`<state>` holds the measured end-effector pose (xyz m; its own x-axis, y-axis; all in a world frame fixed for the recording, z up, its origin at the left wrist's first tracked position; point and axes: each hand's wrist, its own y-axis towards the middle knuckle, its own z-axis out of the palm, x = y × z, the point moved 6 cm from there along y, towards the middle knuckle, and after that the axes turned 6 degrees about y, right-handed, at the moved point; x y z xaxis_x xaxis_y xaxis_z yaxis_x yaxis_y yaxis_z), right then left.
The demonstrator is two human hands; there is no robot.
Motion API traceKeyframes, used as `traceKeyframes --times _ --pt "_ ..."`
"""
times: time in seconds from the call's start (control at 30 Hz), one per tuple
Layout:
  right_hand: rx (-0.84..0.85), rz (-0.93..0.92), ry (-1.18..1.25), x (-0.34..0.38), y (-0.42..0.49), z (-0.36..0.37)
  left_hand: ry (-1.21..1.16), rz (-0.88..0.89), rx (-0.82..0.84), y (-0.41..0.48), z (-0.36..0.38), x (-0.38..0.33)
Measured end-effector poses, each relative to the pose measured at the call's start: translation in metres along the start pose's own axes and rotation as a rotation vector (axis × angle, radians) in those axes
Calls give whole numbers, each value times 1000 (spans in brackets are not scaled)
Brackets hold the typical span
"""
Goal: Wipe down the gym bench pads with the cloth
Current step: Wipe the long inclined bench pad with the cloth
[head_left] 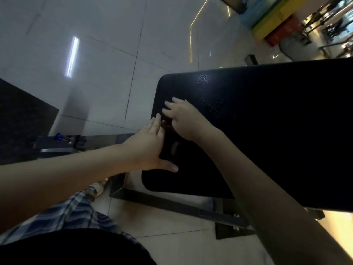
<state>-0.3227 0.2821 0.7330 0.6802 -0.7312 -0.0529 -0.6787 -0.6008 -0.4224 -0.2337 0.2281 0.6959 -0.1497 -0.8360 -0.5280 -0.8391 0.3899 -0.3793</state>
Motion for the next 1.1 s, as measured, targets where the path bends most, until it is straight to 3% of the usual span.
traceKeyframes --times 0.17,0.47,0.63,0.87,1.1 --pt "-66 10 123 0 -29 -1 -13 -4 4 5 3 2" --pt "-154 92 -36 -18 111 -4 -66 31 -37 7 3 7" --pt "-137 147 -37 -14 134 -11 -18 46 -12 6 0 10" --pt "-72 153 16 -4 45 -8 119 104 -26 4 -2 19" --pt "-312 268 221 23 -99 14 271 150 -39 30 -26 32"
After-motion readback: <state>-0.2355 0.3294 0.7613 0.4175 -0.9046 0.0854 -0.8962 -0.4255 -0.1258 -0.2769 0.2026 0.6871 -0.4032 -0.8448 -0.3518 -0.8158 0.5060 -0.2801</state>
